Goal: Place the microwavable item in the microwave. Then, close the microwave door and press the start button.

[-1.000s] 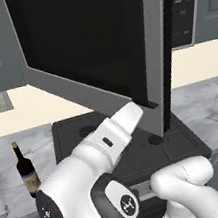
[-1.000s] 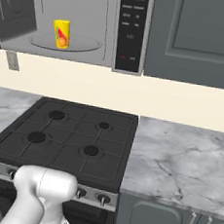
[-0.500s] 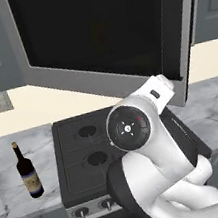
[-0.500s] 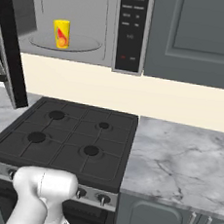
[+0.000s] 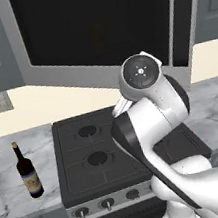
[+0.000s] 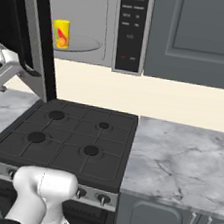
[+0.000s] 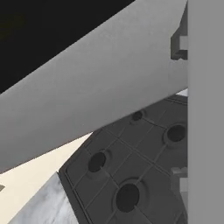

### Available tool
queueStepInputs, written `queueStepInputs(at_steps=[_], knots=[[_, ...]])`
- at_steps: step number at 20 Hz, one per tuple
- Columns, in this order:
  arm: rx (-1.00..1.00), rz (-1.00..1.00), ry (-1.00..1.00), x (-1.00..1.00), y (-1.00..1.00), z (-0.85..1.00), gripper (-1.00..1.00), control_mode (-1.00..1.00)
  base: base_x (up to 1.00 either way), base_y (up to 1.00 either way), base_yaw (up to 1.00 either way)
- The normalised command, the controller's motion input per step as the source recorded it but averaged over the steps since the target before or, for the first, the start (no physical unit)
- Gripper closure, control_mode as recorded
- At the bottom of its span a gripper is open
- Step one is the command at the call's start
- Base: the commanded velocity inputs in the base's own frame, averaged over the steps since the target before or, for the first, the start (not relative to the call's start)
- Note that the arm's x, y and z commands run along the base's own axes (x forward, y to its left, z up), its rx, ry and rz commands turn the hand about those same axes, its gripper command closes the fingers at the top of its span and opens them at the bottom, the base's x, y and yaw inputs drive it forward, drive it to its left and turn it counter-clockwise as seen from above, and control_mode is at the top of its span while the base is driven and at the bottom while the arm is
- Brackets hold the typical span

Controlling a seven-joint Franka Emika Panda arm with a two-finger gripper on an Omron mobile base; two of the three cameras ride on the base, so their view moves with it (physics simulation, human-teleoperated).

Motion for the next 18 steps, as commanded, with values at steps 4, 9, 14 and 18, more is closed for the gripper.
queueStepInputs(at_steps=[4,9,14,18], knots=[[0.00,0.13,0.00,0.98,0.00,0.00,-1.00,-1.00,0.00,0.00,0.00],[0.00,0.13,-0.02,1.00,0.00,0.03,-1.00,-1.00,0.00,0.00,0.00],[0.00,0.10,0.00,0.97,0.00,0.23,-1.00,-1.00,0.00,0.00,0.00],[0.00,0.07,0.00,0.88,0.00,0.43,-1.00,-1.00,0.00,0.00,0.00]])
